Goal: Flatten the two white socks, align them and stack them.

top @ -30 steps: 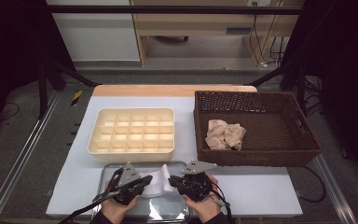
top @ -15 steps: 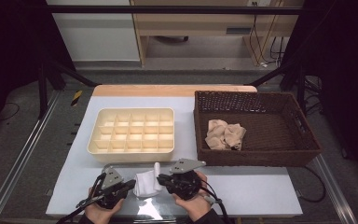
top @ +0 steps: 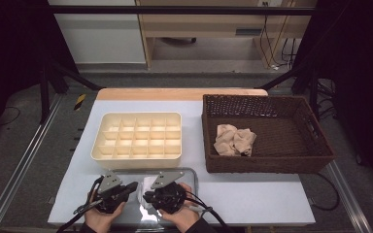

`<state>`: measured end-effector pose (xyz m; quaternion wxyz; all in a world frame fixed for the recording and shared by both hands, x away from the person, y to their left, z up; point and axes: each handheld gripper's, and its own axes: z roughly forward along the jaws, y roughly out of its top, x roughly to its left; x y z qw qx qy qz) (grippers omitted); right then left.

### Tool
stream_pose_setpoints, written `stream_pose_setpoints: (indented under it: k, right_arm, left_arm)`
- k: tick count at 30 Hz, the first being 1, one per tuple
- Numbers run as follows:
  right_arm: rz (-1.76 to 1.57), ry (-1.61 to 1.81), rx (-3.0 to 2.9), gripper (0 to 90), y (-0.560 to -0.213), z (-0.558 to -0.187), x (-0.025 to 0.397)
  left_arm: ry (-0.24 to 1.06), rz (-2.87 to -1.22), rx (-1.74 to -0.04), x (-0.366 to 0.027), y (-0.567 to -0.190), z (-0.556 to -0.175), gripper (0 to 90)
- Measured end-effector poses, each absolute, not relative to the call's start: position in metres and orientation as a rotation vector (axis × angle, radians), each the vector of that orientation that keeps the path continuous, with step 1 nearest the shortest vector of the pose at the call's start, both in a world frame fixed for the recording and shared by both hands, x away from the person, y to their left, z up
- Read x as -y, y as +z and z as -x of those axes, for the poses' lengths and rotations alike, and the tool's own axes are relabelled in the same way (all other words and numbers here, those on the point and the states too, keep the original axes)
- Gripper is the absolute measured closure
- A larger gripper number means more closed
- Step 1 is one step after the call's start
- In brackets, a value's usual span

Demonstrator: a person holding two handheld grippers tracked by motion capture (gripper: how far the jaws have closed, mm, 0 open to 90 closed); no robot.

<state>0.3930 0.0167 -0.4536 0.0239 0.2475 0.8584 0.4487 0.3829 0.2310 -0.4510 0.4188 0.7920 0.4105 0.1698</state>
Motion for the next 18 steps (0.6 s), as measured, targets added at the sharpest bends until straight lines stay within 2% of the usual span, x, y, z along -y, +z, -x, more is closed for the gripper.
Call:
stream_pose_setpoints:
  k: [5, 14, 18]
  right_arm:
    - [-0.744, 1.390, -2.685, 84.1, -0.460, -0.393, -0.022]
    - [-0.735, 1.384, -2.700, 84.0, -0.461, -0.392, -0.023]
    - [-0.725, 1.373, -2.707, 83.8, -0.460, -0.388, -0.023]
  left_arm:
    - [0.413, -1.929, -1.012, -0.236, -0.443, -0.385, 87.0]
    - [0.415, -1.977, -0.953, -0.218, -0.444, -0.388, 59.3]
    - [0.406, -2.026, -0.976, -0.218, -0.451, -0.393, 54.3]
